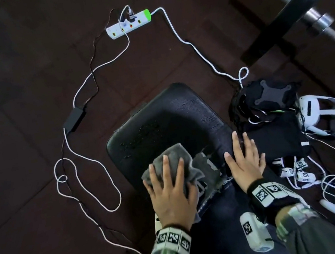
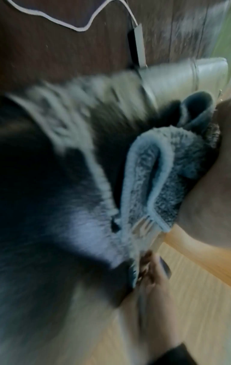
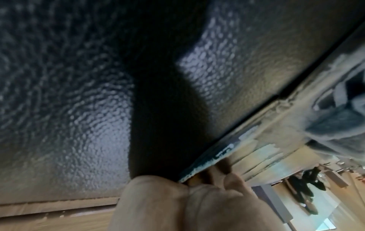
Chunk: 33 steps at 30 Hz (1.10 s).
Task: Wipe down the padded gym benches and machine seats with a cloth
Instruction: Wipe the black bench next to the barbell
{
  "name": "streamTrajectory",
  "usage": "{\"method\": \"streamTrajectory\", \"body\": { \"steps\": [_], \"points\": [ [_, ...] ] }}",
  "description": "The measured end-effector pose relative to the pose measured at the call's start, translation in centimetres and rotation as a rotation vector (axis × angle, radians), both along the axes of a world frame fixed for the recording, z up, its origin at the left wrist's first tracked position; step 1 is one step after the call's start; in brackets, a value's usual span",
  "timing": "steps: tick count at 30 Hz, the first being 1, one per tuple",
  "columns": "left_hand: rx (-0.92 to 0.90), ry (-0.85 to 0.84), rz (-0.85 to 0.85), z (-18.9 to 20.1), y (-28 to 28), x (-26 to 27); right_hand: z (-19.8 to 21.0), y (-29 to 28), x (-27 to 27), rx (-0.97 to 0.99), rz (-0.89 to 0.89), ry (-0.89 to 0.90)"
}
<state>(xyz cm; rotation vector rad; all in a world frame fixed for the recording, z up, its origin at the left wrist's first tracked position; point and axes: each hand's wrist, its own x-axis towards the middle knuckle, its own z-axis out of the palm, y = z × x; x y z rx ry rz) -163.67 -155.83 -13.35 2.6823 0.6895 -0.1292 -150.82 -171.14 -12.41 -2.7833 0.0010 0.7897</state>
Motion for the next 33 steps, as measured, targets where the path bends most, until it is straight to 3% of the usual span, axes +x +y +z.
{"method": "streamTrajectory", "body": {
  "steps": [4,8,13,18,20,24,27,29,33],
  "points": [
    [0.014,-0.009,-0.040,-0.1,-1.2,0.3,-0.2,-0.2,-0.1,0.005,0.022,-0.005],
    [0.061,-0.044,-0.021,-0.7,1.4,3.5,0.0,-0.6,0.4,0.025,0.026,0.015],
    [0.067,-0.078,0.218,-1.3,6.7,4.0,0.0,-0.5,0.0,0.032,0.032,0.011],
    [0.034,-0.199,0.419,-1.9,4.2,-0.6,-0.3,-0.6,0.2,0.018,0.029,0.005],
    [0.033,-0.187,0.343,-1.7,1.4,-1.8,-0.4,-0.6,0.2,0.015,0.032,0.007],
    [0.039,-0.111,0.037,-0.9,-2.9,-0.6,-0.5,-0.7,0.3,0.014,0.038,0.012],
    [0.051,-0.096,0.003,-1.0,-1.8,2.5,-0.4,-0.7,0.3,0.015,0.033,0.013],
    [0.071,-0.063,0.058,-1.3,0.8,4.1,-0.3,-0.7,0.3,0.021,0.036,0.017],
    [0.050,-0.067,0.329,-1.9,5.4,4.4,-0.5,-0.7,0.0,0.033,0.042,0.001]
  ]
}}
